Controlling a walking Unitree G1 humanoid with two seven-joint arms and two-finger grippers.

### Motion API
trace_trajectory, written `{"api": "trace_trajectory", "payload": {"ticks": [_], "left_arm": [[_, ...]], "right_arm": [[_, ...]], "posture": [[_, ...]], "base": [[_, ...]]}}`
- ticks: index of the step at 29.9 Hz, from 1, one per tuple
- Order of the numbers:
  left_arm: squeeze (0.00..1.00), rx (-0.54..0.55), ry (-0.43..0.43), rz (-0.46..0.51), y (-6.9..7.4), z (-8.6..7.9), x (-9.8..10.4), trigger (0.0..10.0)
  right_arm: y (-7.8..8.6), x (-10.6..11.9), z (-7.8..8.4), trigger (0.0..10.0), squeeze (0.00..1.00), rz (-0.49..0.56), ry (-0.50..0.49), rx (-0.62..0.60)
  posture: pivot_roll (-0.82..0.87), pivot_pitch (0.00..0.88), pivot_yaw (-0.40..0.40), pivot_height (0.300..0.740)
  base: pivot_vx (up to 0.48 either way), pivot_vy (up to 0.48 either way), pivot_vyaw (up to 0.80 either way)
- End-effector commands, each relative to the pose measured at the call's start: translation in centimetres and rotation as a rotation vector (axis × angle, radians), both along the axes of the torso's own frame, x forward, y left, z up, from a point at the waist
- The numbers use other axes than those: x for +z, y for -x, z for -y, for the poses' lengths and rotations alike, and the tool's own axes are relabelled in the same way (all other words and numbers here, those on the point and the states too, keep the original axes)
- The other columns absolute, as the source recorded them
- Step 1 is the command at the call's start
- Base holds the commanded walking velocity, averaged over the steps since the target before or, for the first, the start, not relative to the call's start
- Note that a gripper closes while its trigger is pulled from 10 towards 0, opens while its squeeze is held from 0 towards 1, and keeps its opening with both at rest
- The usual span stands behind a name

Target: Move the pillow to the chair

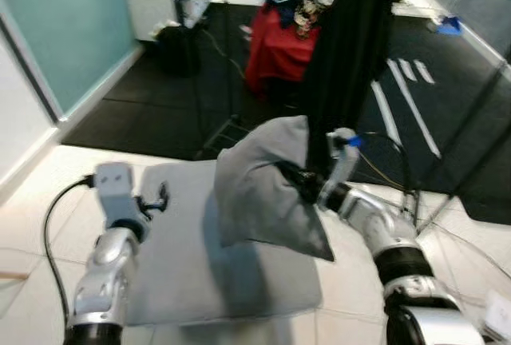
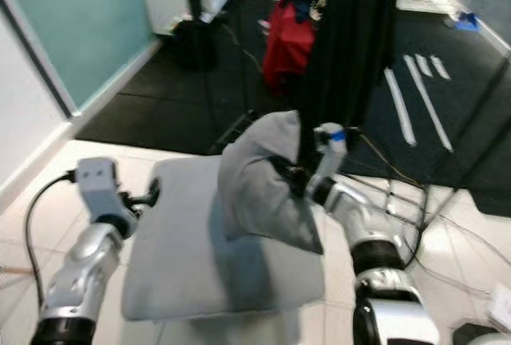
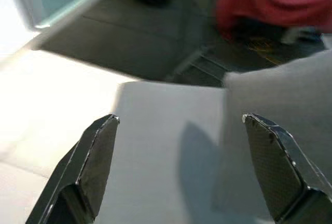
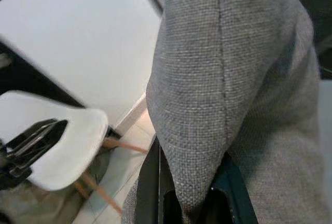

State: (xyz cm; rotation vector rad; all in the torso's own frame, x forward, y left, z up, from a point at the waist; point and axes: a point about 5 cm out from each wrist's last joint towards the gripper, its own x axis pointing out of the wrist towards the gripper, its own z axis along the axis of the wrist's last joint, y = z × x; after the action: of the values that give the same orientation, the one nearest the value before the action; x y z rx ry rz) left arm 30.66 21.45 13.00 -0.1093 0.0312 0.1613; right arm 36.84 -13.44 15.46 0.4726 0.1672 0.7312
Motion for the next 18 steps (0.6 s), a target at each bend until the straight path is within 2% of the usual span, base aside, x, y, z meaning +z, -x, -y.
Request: {"api": "trace_trajectory", "payload": {"ticks": [1, 18], "left_arm": [[0.00, -0.002, 0.005, -0.019, -0.01, 0.37, -0.45, 10.0], [0.00, -0.003, 0.007, -0.010, -0.16, 0.58, -0.27, 10.0]], "right_arm": [[-0.04, 1.39, 0.12, 10.0, 0.00, 0.084, -0.008, 0.007], [0.33, 1.43, -0.16, 10.0, 0.00, 0.092, -0.012, 0.038]], "posture": [[-0.14, 0.058, -0.046, 0.740], [-0.15, 0.059, -0.042, 0.740]], "base": [[0.000, 0.000, 0.80], [0.000, 0.000, 0.80]]}}
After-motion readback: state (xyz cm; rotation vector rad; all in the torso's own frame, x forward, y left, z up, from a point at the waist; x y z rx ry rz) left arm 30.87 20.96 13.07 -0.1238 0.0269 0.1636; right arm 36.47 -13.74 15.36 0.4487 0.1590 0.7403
